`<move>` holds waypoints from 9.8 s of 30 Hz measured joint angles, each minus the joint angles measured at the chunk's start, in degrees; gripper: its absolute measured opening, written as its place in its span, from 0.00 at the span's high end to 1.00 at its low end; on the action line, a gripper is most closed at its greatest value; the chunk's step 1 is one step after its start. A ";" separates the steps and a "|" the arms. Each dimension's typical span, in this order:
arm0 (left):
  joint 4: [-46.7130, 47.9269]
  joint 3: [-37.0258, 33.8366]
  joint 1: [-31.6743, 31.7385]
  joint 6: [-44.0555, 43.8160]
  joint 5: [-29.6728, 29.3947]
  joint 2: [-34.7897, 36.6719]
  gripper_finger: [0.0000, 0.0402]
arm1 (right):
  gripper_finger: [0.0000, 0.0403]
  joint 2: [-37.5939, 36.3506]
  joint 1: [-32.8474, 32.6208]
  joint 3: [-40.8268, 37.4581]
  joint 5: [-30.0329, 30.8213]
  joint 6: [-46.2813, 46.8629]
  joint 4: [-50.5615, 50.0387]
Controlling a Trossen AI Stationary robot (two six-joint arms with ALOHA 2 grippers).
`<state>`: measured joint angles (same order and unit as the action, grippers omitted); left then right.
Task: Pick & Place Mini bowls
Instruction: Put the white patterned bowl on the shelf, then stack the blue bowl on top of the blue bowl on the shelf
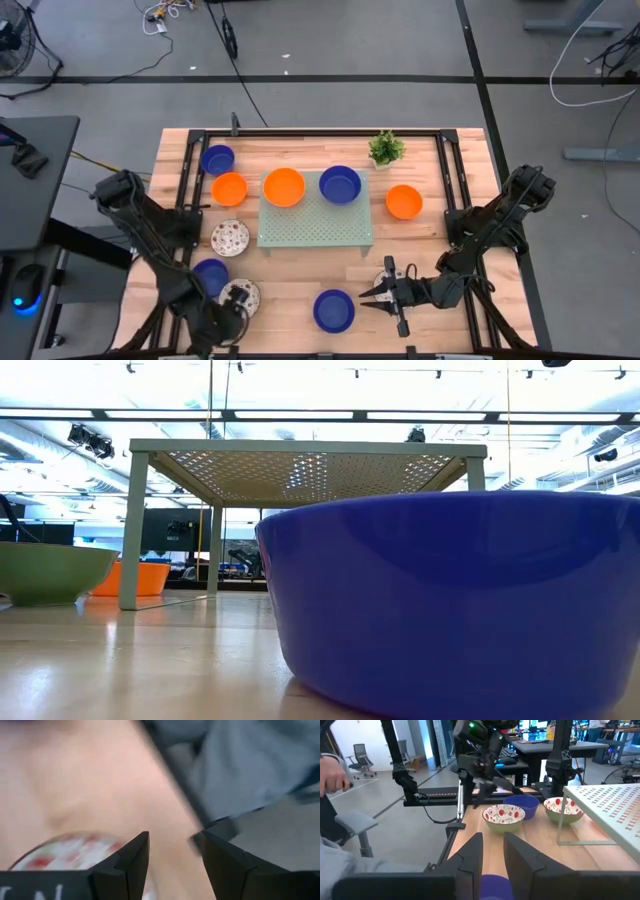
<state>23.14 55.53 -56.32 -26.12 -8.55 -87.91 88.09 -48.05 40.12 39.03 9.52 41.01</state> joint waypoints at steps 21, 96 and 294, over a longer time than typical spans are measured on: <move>8.32 -0.10 1.87 -16.15 -2.61 -4.39 0.55 | 0.80 -0.01 0.00 0.00 -0.02 0.02 -0.35; 13.94 20.80 9.40 28.33 -17.33 -5.12 0.98 | 0.80 -0.03 0.00 0.04 -0.03 0.03 -2.16; 9.42 -1.49 -0.48 -1.69 -9.06 -3.77 0.67 | 0.80 -0.03 0.76 0.04 -0.68 0.18 -2.55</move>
<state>32.56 54.04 -56.80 -27.81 -17.61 -91.68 88.05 -47.29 40.16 38.35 9.70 38.46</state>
